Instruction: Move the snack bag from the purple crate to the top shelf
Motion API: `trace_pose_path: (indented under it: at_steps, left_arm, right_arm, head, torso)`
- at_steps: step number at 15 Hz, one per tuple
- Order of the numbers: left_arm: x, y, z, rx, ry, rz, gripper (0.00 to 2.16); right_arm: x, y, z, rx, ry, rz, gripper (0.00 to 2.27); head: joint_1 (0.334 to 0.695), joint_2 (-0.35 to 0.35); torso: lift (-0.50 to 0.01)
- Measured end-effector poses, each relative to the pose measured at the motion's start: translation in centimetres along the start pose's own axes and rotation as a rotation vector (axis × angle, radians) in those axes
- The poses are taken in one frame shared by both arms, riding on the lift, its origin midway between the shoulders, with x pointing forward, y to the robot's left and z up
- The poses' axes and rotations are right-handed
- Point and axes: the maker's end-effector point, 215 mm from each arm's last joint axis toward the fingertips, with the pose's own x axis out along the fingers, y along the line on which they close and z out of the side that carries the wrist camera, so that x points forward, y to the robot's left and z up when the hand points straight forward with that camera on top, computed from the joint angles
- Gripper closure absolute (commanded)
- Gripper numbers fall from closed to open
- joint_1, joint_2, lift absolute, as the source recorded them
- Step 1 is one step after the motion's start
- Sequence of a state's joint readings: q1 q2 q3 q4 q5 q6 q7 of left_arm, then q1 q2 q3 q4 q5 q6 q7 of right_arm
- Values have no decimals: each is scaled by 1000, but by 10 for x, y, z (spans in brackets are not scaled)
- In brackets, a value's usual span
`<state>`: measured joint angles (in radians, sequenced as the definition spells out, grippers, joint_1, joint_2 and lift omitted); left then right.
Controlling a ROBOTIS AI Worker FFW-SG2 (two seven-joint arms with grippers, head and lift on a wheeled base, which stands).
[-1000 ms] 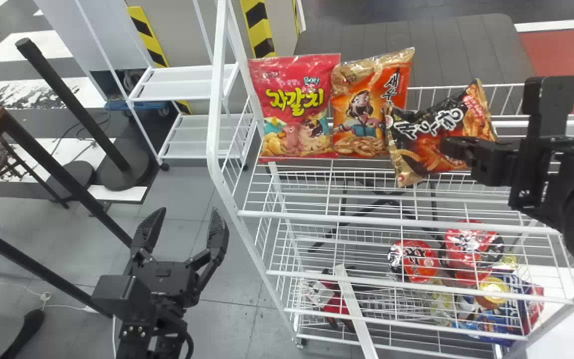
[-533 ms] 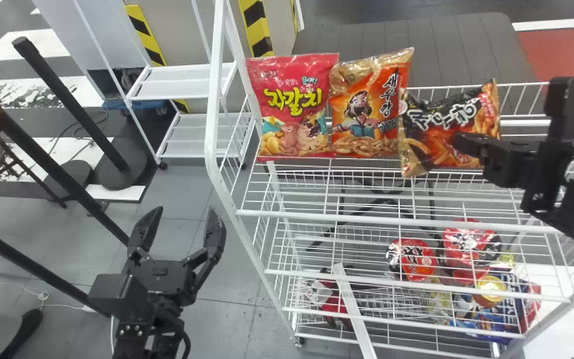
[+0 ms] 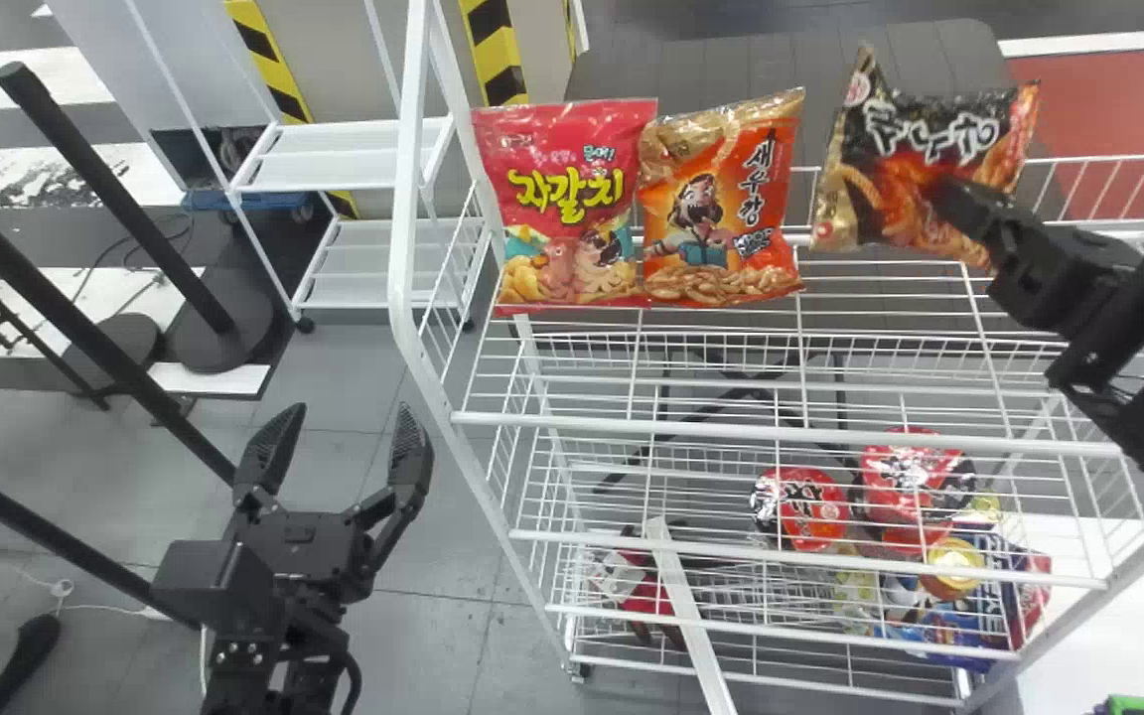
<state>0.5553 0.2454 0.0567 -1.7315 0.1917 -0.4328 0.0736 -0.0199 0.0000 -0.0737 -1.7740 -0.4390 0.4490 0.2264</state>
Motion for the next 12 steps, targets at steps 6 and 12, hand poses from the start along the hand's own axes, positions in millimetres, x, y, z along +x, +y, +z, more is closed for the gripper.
trace_pose_path:
  at_steps: [6, 12]
  left_arm:
    - [0, 0, -1, 0, 1, 1, 130]
    - [0, 1, -3, 0, 4, 3, 130]
  right_arm:
    - [-3, 2, -31, 190, -2, 13, 2044]
    - [-5, -7, -35, 349, -153, 37, 2044]
  head:
    - [695, 190]
    - [695, 183]
  torso:
    - [3]
    - [3]
